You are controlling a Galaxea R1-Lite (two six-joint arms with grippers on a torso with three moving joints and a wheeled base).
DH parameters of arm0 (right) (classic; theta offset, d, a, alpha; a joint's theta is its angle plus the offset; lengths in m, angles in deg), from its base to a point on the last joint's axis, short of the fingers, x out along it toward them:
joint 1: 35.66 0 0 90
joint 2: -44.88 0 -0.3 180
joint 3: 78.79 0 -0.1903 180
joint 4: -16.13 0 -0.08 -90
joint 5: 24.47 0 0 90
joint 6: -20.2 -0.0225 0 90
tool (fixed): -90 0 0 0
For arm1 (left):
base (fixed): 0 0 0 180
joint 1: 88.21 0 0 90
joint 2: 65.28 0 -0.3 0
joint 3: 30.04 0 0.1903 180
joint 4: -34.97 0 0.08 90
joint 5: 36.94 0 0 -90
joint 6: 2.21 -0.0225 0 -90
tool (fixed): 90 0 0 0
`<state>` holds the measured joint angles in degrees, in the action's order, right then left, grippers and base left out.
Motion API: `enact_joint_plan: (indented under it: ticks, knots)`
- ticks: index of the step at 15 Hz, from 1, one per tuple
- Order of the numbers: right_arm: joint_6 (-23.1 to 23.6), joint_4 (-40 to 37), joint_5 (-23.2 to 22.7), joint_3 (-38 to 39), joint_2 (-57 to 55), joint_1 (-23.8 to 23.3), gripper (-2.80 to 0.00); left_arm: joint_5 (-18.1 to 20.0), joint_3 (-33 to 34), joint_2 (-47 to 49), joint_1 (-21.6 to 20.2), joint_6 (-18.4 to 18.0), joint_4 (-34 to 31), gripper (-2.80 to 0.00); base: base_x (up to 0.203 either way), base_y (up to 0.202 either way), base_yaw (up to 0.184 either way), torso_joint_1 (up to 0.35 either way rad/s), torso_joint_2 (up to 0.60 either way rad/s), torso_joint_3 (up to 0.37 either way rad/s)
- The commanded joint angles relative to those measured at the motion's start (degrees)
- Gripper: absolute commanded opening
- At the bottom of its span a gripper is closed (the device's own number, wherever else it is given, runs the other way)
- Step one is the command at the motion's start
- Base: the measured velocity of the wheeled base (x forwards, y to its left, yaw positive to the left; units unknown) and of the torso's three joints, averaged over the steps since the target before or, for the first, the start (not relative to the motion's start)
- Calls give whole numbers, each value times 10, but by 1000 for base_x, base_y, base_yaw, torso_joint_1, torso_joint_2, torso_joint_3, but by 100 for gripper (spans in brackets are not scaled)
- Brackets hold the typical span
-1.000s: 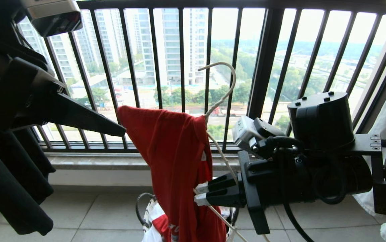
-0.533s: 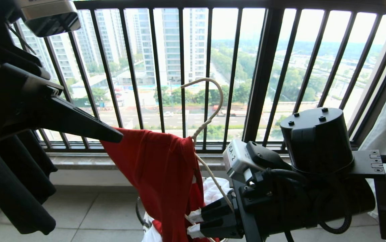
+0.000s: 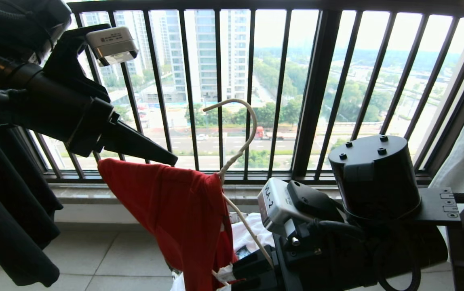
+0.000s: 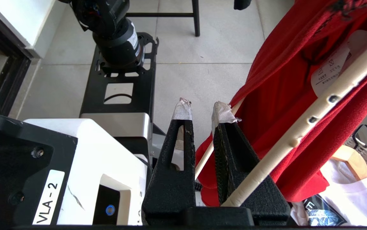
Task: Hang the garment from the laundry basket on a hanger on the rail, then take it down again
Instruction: Hang the clothes on the clothes rack
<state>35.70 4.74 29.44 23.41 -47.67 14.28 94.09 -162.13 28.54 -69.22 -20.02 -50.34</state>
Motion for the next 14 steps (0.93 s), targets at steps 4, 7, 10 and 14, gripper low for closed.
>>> enact_joint_plan:
  ticks: [4, 7, 10, 14]
  knots:
    - [1, 11, 1, -1, -3, -1, -280, 22, 16, 9, -15, -37, 73, 0, 0, 0, 0, 0, 0, 0]
    - [1, 11, 2, -1, 1, -5, -280, 43, 30, 3, -12, -124, 65, 0, 0, 0, 0, 0, 0, 0]
    - [1, 11, 3, -1, -1, -6, -280, 94, 49, 0, -29, -221, 31, 0, 0, 0, 0, 0, 0, 0]
    - [1, 11, 4, -1, 3, -12, -280, 182, 54, 6, -51, -222, 29, 0, 0, 0, 0, 0, 0, 0]
